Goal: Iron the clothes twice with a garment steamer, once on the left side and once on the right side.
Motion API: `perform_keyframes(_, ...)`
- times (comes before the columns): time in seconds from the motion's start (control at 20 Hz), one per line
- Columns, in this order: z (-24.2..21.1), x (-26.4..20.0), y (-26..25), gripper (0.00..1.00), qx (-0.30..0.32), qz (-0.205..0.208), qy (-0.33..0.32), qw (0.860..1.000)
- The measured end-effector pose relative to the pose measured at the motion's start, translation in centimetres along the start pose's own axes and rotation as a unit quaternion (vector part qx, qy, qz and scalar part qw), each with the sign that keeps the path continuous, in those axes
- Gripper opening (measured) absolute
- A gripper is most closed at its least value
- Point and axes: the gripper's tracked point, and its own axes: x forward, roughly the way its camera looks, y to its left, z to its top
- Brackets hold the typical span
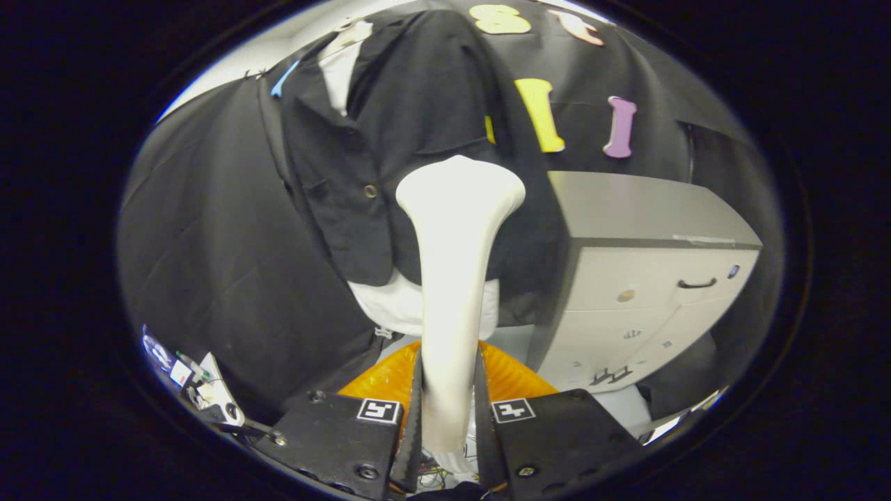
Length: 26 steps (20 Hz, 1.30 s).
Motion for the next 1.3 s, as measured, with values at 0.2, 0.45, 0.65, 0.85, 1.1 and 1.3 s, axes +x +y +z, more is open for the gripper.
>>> perform_keyframes(0.2,-2.1,-2.8,-6.4,0.35,0.033,-0.026,-0.01,0.999)
perform_keyframes(0.45,-5.4,-9.7,-15.6,0.35,0.063,-0.059,-0.014,0.996)
perform_keyframes(0.65,-8.6,-14.8,-22.0,0.35,0.067,-0.074,-0.02,0.995)
perform_keyframes(0.85,-11.7,-17.9,-25.8,0.35,0.068,-0.076,-0.019,0.995)
perform_keyframes(1.1,-15.4,-19.5,-28.2,0.35,0.081,-0.069,-0.007,0.994)
perform_keyframes(1.3,-17.9,-20.4,-29.4,0.35,0.094,-0.071,-0.004,0.993)
